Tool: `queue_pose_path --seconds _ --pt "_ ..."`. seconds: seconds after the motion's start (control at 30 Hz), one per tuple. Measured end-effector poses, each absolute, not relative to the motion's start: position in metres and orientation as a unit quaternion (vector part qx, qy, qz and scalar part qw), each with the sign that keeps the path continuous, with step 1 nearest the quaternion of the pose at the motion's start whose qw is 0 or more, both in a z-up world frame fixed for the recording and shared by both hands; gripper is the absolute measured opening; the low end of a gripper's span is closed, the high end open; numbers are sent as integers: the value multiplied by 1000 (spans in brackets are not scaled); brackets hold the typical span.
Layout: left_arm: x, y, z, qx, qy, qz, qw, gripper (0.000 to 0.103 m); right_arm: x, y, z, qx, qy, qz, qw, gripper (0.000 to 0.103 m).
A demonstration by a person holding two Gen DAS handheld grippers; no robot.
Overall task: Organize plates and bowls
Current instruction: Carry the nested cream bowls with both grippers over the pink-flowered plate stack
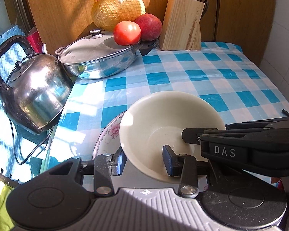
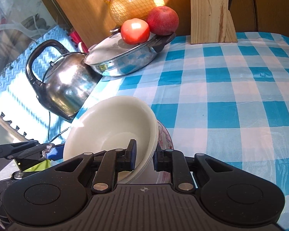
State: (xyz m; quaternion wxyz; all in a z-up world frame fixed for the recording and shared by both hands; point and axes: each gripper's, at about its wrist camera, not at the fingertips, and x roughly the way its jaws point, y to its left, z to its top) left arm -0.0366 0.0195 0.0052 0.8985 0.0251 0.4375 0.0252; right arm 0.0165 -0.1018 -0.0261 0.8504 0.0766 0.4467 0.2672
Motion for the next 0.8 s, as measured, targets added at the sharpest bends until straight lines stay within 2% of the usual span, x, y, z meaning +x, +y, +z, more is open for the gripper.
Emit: queue_pose_path --seconds 0.8 --pt "-60 31 -7 12 446 28 894 33 -12 -83 -32 42 456 263 849 26"
